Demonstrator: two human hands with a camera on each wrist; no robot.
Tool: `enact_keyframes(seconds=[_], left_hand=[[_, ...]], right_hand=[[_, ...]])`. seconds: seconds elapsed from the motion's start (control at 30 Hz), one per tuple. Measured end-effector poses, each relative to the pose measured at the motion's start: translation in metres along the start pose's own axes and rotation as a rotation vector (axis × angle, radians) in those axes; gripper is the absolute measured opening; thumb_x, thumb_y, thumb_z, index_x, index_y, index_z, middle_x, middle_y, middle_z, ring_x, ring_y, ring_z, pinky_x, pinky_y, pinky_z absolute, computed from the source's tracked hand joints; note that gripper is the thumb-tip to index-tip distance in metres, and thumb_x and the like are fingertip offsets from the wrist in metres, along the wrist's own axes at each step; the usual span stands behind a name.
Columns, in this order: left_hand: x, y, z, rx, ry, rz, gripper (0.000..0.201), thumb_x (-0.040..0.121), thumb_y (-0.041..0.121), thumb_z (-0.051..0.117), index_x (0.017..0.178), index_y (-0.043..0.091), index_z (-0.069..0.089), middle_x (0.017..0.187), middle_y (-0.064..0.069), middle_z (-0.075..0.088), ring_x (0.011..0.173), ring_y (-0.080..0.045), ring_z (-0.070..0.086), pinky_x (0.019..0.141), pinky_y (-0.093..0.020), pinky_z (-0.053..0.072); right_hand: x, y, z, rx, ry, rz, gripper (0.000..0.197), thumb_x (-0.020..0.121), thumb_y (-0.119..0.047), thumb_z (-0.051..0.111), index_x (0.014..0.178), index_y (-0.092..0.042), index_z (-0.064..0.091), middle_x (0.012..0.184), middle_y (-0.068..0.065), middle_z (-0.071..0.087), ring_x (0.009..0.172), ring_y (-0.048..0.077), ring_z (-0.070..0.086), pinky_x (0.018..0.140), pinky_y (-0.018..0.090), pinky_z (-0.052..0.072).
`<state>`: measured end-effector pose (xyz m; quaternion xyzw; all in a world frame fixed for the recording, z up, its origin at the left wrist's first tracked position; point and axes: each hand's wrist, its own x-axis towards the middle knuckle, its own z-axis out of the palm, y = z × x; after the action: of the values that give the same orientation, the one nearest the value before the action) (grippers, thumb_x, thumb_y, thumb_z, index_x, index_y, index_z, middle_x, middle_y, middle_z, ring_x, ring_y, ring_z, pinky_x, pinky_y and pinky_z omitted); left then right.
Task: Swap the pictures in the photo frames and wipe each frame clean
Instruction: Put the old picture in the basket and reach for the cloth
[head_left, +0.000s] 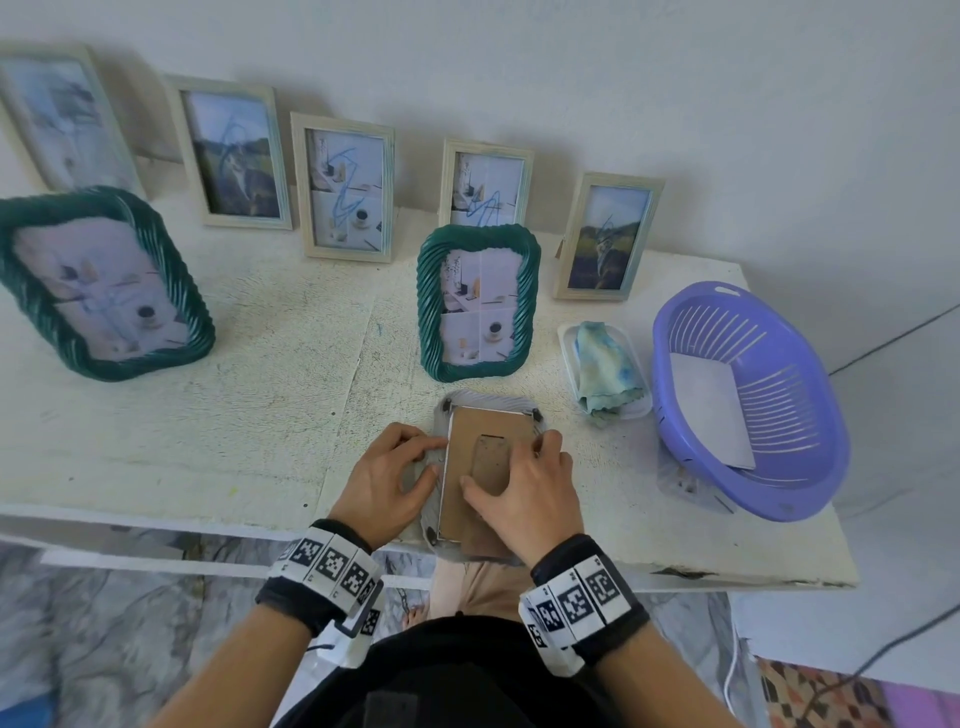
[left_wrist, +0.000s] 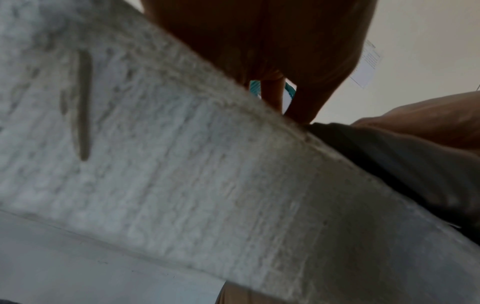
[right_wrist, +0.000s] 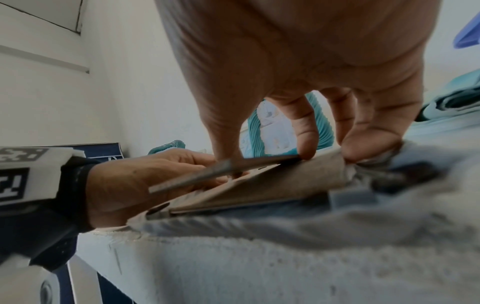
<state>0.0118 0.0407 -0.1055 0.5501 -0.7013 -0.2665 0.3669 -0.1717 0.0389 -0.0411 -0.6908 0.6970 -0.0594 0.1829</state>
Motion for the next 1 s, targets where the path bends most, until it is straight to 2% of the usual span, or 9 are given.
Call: enact_keyframes(seconds=[0.3,0.4,0.5,0.6,0.7,0.8,0.9,1.0], left_hand=[[0.001,0.000,0.000,0.009,-0.014,-0.015,0.039,0.086,0.038,0.054,0.116,0.017,0.069,0.101,0.005,0.053,0.088,-0.003,0.054,0.082,-0.004,0.039],[0.000,0.001,0.000,0.004,-0.016,-0.022,0.040,0.087,0.039,0.053,0.117,0.018,0.067,0.102,0.006,0.051,0.088,-0.002,0.054,0.081,-0.014,0.047],[-0.001,0.005,-0.001,0.015,-0.020,-0.057,0.048,0.087,0.047,0.052,0.127,0.022,0.060,0.116,0.003,0.046,0.093,-0.007,0.056,0.085,-0.028,0.051],[-0.005,0.011,0.000,0.170,-0.102,-0.007,0.058,0.086,0.061,0.050,0.137,0.034,0.050,0.140,-0.002,0.033,0.115,-0.017,0.047,0.096,-0.035,0.042],[-0.007,0.019,-0.001,0.318,-0.206,0.060,0.064,0.083,0.076,0.043,0.140,0.049,0.040,0.154,-0.004,0.021,0.132,-0.023,0.034,0.100,-0.042,0.035],[-0.007,0.022,-0.002,0.357,-0.240,0.063,0.065,0.080,0.083,0.036,0.139,0.055,0.039,0.157,-0.003,0.018,0.135,-0.025,0.030,0.103,-0.045,0.034],[-0.008,0.022,-0.001,0.382,-0.247,0.048,0.063,0.079,0.083,0.040,0.136,0.056,0.042,0.156,-0.003,0.021,0.134,-0.026,0.032,0.103,-0.047,0.036],[-0.008,0.022,0.001,0.406,-0.247,0.050,0.062,0.078,0.082,0.044,0.134,0.055,0.043,0.154,-0.002,0.025,0.131,-0.026,0.035,0.101,-0.046,0.038]], right_hand=[[0.002,0.003,0.003,-0.004,0.017,-0.029,0.067,0.076,-0.067,0.059,0.116,-0.013,0.050,0.117,0.006,0.035,0.104,0.027,0.043,0.077,0.034,0.048],[0.001,0.006,0.001,0.009,0.022,-0.034,0.066,0.077,-0.071,0.056,0.112,-0.015,0.050,0.113,0.005,0.037,0.102,0.024,0.043,0.076,0.034,0.049],[0.000,0.019,-0.008,0.042,0.056,-0.083,0.053,0.085,-0.065,0.050,0.101,-0.015,0.052,0.101,0.002,0.042,0.090,0.019,0.045,0.069,0.029,0.045],[-0.002,0.042,-0.020,0.080,0.052,-0.210,0.033,0.092,-0.048,0.053,0.092,-0.015,0.053,0.088,-0.001,0.048,0.074,0.016,0.047,0.063,0.026,0.039],[-0.009,0.067,-0.027,0.113,-0.040,-0.294,0.018,0.092,-0.035,0.057,0.087,-0.018,0.053,0.081,-0.003,0.051,0.065,0.011,0.046,0.061,0.026,0.039],[-0.025,0.079,-0.026,0.085,-0.100,-0.316,0.018,0.089,-0.039,0.055,0.082,-0.023,0.050,0.077,-0.008,0.048,0.065,0.007,0.043,0.060,0.024,0.037],[-0.041,0.079,-0.019,-0.005,-0.112,-0.312,0.024,0.086,-0.048,0.051,0.084,-0.024,0.052,0.079,-0.010,0.047,0.069,0.008,0.045,0.061,0.023,0.038],[-0.050,0.075,-0.013,-0.047,-0.068,-0.289,0.023,0.085,-0.042,0.061,0.085,-0.020,0.055,0.080,-0.006,0.051,0.071,0.013,0.052,0.058,0.025,0.043]])
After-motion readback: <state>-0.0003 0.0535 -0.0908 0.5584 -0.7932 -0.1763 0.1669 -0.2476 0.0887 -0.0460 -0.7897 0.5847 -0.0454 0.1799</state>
